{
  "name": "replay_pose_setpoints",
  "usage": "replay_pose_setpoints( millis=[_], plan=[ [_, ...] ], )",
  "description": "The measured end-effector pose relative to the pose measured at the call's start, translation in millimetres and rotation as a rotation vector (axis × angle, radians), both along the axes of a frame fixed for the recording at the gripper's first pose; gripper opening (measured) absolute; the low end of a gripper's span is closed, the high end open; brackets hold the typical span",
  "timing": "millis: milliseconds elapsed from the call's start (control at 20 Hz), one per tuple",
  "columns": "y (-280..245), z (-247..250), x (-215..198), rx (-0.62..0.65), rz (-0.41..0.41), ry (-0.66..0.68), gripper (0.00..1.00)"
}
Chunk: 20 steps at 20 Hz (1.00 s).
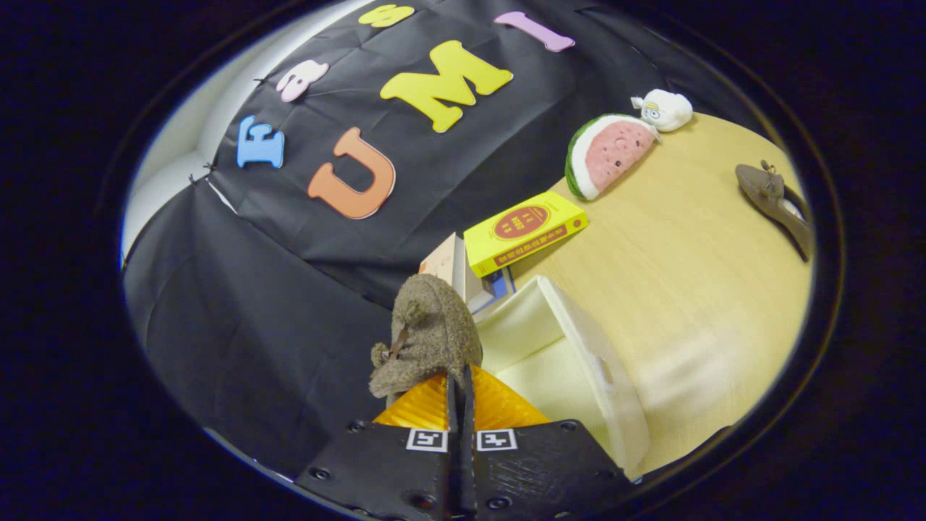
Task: Open the storage box then place both shoes into the box .Put the left shoe in first, then the right shoe, with the right side of both shoes facing outward in a uniform manner.
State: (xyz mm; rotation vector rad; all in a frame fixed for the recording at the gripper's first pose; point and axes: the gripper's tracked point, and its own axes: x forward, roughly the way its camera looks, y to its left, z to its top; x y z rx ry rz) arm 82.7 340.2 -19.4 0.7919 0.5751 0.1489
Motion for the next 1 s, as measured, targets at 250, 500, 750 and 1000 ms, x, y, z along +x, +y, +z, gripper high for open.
replay_pose_setpoints(
  millis=[250, 500, 750, 1000],
  plan=[
    [15, -37, -1, -0.016, -0.029, 0.075, 0.0],
    [31, -57, 3, -0.009, -0.016, 0.13, 0.0],
    [53, -67, 0, 0.054, 0.043, 0.18, 0.23],
    [63, -48, -6, 0.0, 0.124, 0.106, 0.71]
  ],
)
